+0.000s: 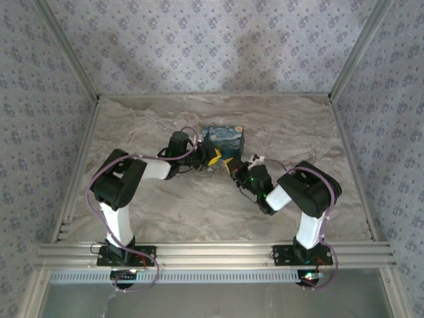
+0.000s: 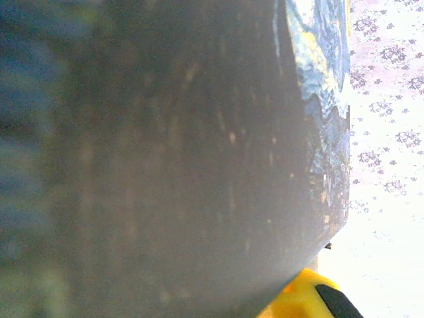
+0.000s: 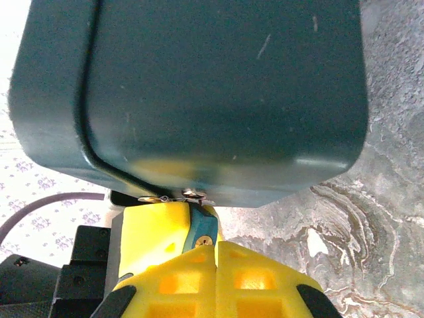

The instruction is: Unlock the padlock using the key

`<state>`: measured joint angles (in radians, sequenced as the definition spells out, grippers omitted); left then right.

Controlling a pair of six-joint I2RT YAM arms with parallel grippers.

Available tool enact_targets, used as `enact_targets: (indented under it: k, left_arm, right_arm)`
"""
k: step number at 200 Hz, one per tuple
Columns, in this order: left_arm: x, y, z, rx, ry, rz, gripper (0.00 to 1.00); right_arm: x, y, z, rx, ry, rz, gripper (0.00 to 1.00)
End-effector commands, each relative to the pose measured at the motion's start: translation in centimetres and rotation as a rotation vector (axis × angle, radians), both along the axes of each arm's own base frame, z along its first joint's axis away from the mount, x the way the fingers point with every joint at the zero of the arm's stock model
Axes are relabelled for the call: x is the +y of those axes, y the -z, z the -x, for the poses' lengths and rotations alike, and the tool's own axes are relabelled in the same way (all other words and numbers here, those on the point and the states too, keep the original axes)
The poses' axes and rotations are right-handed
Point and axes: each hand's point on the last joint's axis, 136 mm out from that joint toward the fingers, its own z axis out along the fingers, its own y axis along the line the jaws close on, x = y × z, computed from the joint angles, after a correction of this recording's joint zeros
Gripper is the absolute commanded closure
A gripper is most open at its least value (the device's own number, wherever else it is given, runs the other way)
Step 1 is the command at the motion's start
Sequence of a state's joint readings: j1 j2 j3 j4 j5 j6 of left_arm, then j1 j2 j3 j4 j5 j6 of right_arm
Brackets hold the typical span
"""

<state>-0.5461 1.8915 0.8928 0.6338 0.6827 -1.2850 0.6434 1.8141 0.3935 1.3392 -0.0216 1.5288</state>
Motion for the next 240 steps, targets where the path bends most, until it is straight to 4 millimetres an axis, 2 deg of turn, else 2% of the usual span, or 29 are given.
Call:
enact_targets:
  k: [1,28,50,104,153,169,203,221,240]
  left_arm:
    - [-3.1,-4.3,4.6,-0.051,0.229,0.129,1.0]
    - [-3.1,-4.4,4.5,-0.051,0.226,0.134,1.0]
    - [-3.1,-4.5,4.5,-0.053,0.225,0.135,1.0]
    - [-3.0,-4.4,4.7,-0.053,0.226,0.134,1.0]
    - [-3.0,-4.4,4.7,-0.055,0.228,0.137,1.0]
    - [-2.9,-4.5,4.7,-0.058,0.225,0.134,1.0]
    - [-2.5,-4.3,4.4,-0.054,0.21,0.137,1.0]
    - [-2.7,-4.5,4.5,-0.056,0.22,0.142,1.0]
    - [-2.9,-4.8,4.7,-0.059,0.232,0.147,1.0]
  right_arm:
    - [1.2,-2.2,-0.3,-0.032,-0.016,-0.08,1.0]
    - [0.7,-1.2,-0.2,-0.016,0.002,-0.069,1.0]
    - [1.9,-0.9,-0.1,0.005,-0.033,-0.086,1.0]
    - [1.8,-1.8,-0.7,0.031,-0.011,-0.159,1.0]
    - [3.3,-1.8,-1.1,0.044,-0.039,-0.184,1.0]
    - [2.8,-2.1,-0.9,0.013,-0.025,-0.154,1.0]
    - [1.3,-0.6,-0.5,0.02,-0.006,-0.095,1.0]
    - [2.0,-0.3,-0.8,0.029,-0.035,-0.101,1.0]
    - [3.4,-1.4,-1.4,0.01,-0.064,-0.134,1.0]
